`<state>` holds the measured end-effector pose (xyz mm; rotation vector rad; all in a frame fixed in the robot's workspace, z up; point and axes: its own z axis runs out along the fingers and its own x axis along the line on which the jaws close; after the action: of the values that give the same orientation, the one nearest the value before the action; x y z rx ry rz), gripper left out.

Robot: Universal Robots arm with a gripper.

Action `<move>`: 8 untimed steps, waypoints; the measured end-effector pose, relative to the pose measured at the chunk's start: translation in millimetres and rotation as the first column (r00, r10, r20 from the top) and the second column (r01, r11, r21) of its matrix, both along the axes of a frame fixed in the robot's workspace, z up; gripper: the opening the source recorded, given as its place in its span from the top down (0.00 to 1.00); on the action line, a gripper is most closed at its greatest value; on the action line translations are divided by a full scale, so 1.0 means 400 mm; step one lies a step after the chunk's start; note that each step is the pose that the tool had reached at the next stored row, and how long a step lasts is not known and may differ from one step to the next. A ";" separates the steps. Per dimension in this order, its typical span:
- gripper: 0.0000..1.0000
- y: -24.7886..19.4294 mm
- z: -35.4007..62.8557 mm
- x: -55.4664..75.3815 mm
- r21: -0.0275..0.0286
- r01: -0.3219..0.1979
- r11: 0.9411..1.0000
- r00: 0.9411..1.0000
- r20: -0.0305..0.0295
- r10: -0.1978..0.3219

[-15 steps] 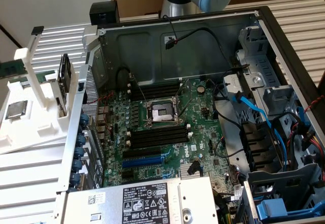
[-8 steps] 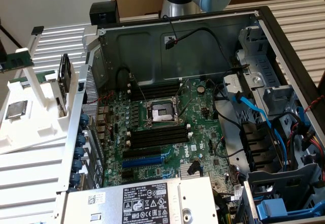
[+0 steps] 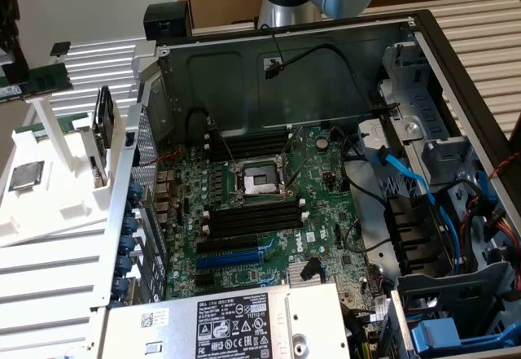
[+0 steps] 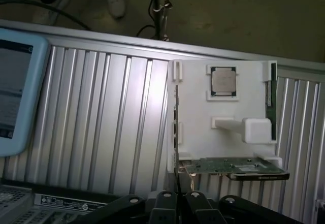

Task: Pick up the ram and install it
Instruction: 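Pick up the ram and move it above insertion slot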

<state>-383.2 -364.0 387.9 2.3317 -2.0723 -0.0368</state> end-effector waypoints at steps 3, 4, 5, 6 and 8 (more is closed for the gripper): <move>0.87 0.000 0.011 0.020 0.000 0.000 1.000 1.000 0.000 0.000; 0.87 0.000 0.017 0.027 0.000 0.000 1.000 1.000 0.000 0.000; 0.87 0.000 0.024 0.035 0.000 0.000 1.000 1.000 0.000 0.000; 0.87 0.000 0.030 0.042 0.000 0.000 1.000 1.000 0.000 0.000; 0.87 0.000 0.043 0.065 0.000 0.000 1.000 1.000 0.000 0.000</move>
<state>-357.4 -364.0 405.0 2.3316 -2.0723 -0.0368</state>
